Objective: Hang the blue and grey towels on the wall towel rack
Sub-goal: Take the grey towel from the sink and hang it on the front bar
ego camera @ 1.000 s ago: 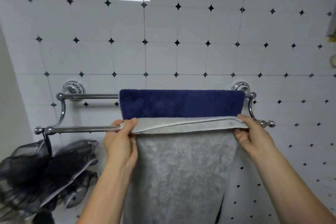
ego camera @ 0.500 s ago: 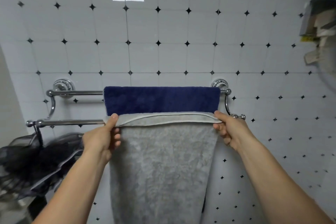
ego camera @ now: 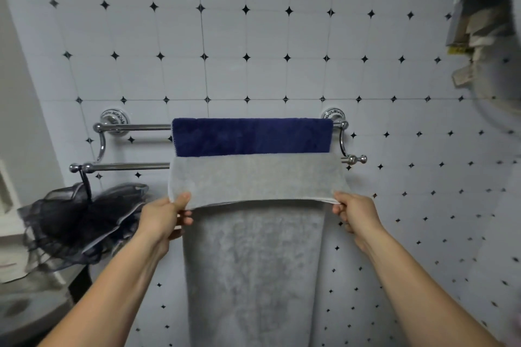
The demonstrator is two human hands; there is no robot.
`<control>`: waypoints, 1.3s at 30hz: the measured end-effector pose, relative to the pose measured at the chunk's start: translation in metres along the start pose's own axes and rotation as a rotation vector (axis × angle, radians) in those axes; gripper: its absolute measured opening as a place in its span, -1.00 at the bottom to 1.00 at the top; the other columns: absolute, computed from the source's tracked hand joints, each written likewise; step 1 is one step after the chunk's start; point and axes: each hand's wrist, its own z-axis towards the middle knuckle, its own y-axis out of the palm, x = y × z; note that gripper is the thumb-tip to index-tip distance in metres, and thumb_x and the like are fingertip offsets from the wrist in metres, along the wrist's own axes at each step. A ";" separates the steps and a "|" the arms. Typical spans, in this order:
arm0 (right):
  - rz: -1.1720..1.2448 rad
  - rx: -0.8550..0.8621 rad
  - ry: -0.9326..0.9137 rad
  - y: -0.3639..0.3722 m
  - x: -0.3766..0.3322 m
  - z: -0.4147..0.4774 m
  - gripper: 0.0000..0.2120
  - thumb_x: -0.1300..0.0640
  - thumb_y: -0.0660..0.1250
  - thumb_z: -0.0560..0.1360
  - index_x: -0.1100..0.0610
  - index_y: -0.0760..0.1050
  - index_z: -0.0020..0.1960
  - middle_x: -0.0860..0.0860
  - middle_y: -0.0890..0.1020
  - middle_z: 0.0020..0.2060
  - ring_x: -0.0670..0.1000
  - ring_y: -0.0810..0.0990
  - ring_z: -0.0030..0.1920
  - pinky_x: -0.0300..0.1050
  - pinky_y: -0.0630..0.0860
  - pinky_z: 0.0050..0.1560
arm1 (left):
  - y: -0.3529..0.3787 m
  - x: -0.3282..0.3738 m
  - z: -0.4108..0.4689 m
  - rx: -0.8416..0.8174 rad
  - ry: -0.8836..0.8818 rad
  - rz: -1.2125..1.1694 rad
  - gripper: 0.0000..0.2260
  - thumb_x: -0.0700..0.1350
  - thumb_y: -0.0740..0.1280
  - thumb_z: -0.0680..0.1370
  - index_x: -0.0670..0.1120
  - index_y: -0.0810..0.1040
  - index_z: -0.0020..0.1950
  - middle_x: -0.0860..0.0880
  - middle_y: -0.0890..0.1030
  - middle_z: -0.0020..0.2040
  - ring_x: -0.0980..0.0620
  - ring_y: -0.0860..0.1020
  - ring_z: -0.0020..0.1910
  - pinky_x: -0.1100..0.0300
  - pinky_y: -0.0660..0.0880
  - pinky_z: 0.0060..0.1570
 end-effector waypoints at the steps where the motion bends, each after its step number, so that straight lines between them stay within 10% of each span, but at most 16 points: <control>1: 0.005 -0.004 0.008 -0.003 0.008 -0.007 -0.82 0.16 0.29 0.52 0.13 0.51 -0.25 0.03 0.48 -0.47 -0.15 0.29 -0.62 -0.29 0.14 -0.64 | -0.005 -0.007 -0.006 -0.021 -0.013 -0.014 -0.84 -0.06 0.41 0.53 -0.13 0.54 -0.16 -0.10 0.59 -0.32 0.11 0.54 -0.57 0.30 0.42 -0.59; 17: 0.019 0.014 0.028 -0.048 0.081 -0.144 -0.79 0.15 0.26 0.54 0.17 0.50 -0.26 0.02 0.48 -0.49 -0.10 0.28 -0.55 -0.25 0.14 -0.56 | -0.083 -0.088 -0.103 -0.245 0.095 -0.044 -0.79 -0.09 0.32 0.60 -0.23 0.60 -0.04 -0.12 0.62 -0.40 -0.03 0.60 -0.44 0.21 0.55 -0.43; 39: -0.257 -0.031 0.486 -0.065 0.253 -0.216 -0.77 0.11 0.25 0.60 0.22 0.55 -0.15 -0.01 0.50 -0.53 -0.04 0.29 -0.53 -0.23 0.15 -0.54 | -0.135 -0.274 -0.149 -0.264 -0.308 0.195 -0.73 -0.04 0.32 0.58 -0.26 0.61 -0.01 -0.23 0.64 -0.37 -0.07 0.57 -0.44 0.14 0.57 -0.37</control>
